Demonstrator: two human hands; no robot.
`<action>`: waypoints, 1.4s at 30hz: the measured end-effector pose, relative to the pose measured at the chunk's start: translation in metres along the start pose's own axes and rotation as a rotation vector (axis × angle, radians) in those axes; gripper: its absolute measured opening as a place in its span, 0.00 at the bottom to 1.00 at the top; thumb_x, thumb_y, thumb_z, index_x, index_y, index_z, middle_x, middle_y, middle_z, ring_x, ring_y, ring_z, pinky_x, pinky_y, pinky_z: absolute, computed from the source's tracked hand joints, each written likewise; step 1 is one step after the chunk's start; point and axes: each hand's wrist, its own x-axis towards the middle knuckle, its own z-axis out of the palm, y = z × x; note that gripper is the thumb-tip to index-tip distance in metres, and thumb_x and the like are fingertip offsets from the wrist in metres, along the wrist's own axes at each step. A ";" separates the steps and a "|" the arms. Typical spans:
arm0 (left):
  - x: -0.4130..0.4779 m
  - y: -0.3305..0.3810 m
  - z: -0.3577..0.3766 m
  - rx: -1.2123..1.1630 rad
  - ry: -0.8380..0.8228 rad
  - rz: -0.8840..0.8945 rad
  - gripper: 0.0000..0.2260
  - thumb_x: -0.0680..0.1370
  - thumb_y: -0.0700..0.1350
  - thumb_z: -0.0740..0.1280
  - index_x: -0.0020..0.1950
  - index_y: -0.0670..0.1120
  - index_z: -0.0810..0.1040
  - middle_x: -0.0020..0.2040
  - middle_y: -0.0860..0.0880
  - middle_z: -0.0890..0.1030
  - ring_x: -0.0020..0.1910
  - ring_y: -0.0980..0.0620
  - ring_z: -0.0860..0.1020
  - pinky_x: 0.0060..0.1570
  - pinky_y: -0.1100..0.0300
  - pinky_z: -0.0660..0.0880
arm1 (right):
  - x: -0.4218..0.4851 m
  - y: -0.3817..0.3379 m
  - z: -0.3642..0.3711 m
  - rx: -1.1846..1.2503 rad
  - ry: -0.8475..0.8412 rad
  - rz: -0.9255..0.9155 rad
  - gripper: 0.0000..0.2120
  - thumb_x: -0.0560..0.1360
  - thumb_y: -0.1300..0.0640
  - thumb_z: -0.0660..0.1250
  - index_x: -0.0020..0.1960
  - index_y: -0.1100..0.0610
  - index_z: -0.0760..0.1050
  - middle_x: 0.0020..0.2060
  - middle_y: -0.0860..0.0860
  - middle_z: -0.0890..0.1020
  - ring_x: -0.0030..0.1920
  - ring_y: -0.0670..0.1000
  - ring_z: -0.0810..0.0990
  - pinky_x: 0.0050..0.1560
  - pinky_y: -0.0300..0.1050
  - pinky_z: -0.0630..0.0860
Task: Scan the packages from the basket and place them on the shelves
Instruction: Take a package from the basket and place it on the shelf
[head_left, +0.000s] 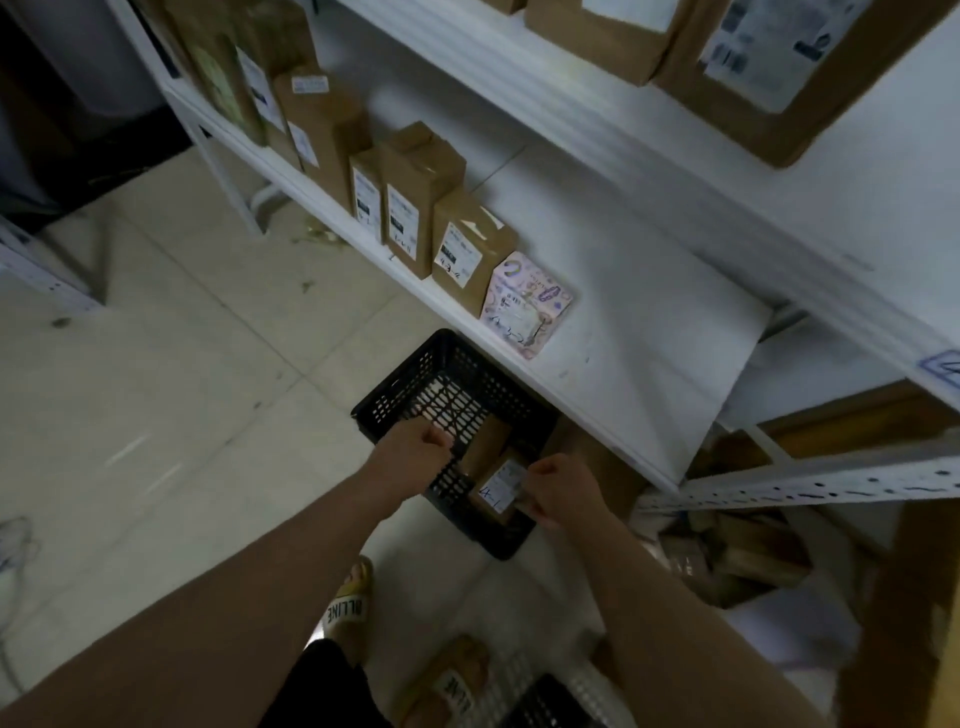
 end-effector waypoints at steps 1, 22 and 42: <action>0.010 -0.005 -0.004 0.020 -0.012 -0.003 0.05 0.78 0.36 0.65 0.47 0.45 0.78 0.47 0.49 0.79 0.47 0.51 0.77 0.41 0.60 0.72 | 0.006 -0.001 0.004 0.026 0.007 0.019 0.06 0.78 0.58 0.68 0.54 0.57 0.78 0.44 0.54 0.82 0.44 0.54 0.82 0.48 0.51 0.84; 0.270 -0.154 0.095 -0.684 -0.177 -0.625 0.19 0.82 0.50 0.67 0.70 0.44 0.71 0.66 0.43 0.75 0.58 0.45 0.77 0.54 0.52 0.77 | 0.300 0.054 0.115 -0.273 -0.042 0.184 0.18 0.84 0.59 0.57 0.71 0.65 0.71 0.67 0.61 0.76 0.67 0.59 0.75 0.58 0.45 0.72; 0.371 -0.259 0.184 -1.075 -0.265 -0.916 0.23 0.82 0.59 0.60 0.65 0.41 0.74 0.57 0.37 0.80 0.58 0.37 0.78 0.59 0.38 0.73 | 0.423 0.094 0.168 -0.504 -0.163 0.288 0.27 0.85 0.51 0.53 0.80 0.64 0.57 0.74 0.61 0.67 0.70 0.58 0.70 0.69 0.48 0.71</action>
